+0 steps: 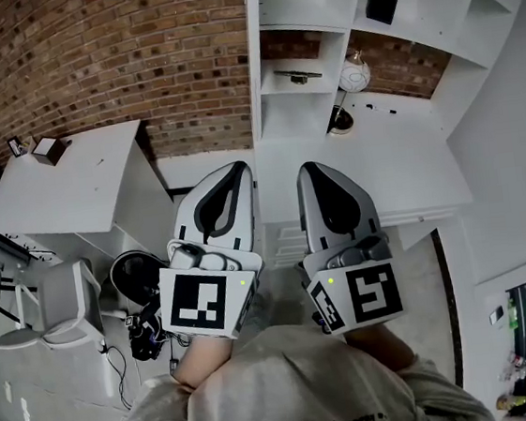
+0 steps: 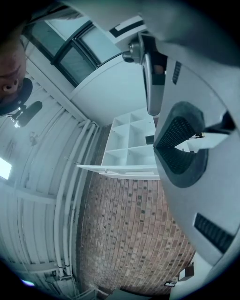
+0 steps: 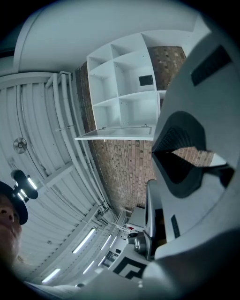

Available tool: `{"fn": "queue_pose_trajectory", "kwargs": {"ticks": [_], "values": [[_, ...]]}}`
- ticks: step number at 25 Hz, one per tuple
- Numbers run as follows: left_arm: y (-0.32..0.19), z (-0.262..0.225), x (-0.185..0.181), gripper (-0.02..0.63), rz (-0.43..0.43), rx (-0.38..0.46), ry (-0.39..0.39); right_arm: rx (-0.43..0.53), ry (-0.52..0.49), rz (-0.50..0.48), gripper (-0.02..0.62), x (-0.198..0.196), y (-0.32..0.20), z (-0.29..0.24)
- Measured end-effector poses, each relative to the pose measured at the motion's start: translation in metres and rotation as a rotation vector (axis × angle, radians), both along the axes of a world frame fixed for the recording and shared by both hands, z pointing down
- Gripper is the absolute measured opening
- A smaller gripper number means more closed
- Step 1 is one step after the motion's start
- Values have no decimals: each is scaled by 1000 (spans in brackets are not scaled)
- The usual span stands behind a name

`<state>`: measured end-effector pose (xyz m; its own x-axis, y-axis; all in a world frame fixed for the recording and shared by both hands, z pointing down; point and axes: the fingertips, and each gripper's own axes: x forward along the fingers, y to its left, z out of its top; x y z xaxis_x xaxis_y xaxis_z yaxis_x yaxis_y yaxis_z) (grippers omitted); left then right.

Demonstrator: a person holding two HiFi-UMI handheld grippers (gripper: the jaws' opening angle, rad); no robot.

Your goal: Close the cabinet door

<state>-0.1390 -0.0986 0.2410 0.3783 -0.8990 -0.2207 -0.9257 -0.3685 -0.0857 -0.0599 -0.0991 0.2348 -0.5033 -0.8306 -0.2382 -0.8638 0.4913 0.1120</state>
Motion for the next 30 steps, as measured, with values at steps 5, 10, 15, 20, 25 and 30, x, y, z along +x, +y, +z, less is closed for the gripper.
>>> {"fn": "queue_pose_trajectory", "kwargs": {"ticks": [5, 10, 15, 20, 25, 30], "values": [[-44, -6, -2, 8, 44, 19, -7, 14, 3, 19, 17, -10, -42, -5], [-87, -16, -11, 8, 67, 39, -13, 29, 0, 33, 17, -23, -86, -11], [-121, -24, -18, 8, 109, 54, -22, 44, -3, 59, 17, -36, -121, -17], [-147, -30, -24, 8, 147, 55, -40, 45, -2, 103, 17, -39, -145, -22], [-164, -50, -26, 8, 173, 69, -49, 57, 7, 125, 17, -40, -163, -43], [-172, -76, -26, 8, 188, 100, -67, 72, 3, 143, 18, -42, -175, -73]]}}
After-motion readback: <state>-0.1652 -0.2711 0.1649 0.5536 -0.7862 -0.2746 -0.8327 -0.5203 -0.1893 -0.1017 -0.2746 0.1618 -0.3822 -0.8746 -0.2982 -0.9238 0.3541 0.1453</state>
